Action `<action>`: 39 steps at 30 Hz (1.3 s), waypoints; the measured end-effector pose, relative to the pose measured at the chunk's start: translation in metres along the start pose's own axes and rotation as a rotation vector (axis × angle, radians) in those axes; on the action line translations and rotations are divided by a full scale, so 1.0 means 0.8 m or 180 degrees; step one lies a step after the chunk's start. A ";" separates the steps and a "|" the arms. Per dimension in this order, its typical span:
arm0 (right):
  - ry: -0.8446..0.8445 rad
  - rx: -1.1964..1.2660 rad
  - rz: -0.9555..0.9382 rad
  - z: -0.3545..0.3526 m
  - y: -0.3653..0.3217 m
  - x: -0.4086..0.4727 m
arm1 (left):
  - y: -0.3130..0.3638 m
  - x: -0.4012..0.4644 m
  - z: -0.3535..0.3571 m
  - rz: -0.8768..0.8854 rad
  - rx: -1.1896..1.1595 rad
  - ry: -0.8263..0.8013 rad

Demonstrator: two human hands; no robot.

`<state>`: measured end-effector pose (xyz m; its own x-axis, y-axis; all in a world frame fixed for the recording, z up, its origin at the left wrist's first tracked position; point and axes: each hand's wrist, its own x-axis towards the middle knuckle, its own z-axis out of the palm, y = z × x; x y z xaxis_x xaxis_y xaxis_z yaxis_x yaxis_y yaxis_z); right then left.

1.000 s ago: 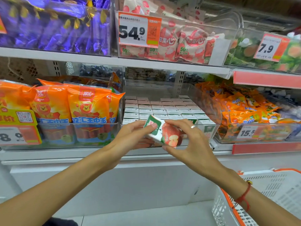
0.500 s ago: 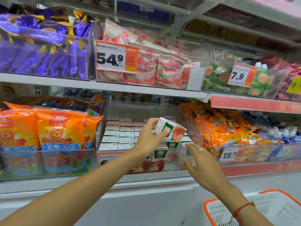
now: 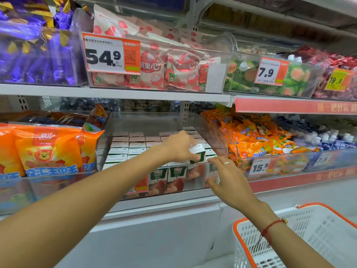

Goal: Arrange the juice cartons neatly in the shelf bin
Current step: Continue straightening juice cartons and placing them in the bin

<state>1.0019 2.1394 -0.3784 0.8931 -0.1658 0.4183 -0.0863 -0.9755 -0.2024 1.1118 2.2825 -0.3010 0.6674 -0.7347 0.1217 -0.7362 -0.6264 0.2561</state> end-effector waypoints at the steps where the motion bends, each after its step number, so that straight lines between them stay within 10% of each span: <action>1: -0.0006 0.0026 0.0013 0.000 0.000 0.000 | 0.002 0.001 0.009 0.0030 0.0055 -0.0022; 19: 0.0112 0.0461 -0.0500 -0.024 0.002 0.028 | -0.089 -0.091 0.051 0.0162 0.0698 0.1113; 32: -0.2067 0.0157 -0.0353 -0.033 -0.020 0.165 | -0.095 -0.094 0.063 0.0078 0.0754 0.1011; 39: -0.2177 -0.0162 -0.0512 -0.033 -0.028 0.185 | -0.092 -0.092 0.062 0.0087 0.0719 0.0977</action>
<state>1.1245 2.1332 -0.2885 0.9723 0.0929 -0.2145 0.0645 -0.9886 -0.1360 1.1115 2.3700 -0.3767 0.6244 -0.6612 0.4159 -0.7375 -0.6744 0.0350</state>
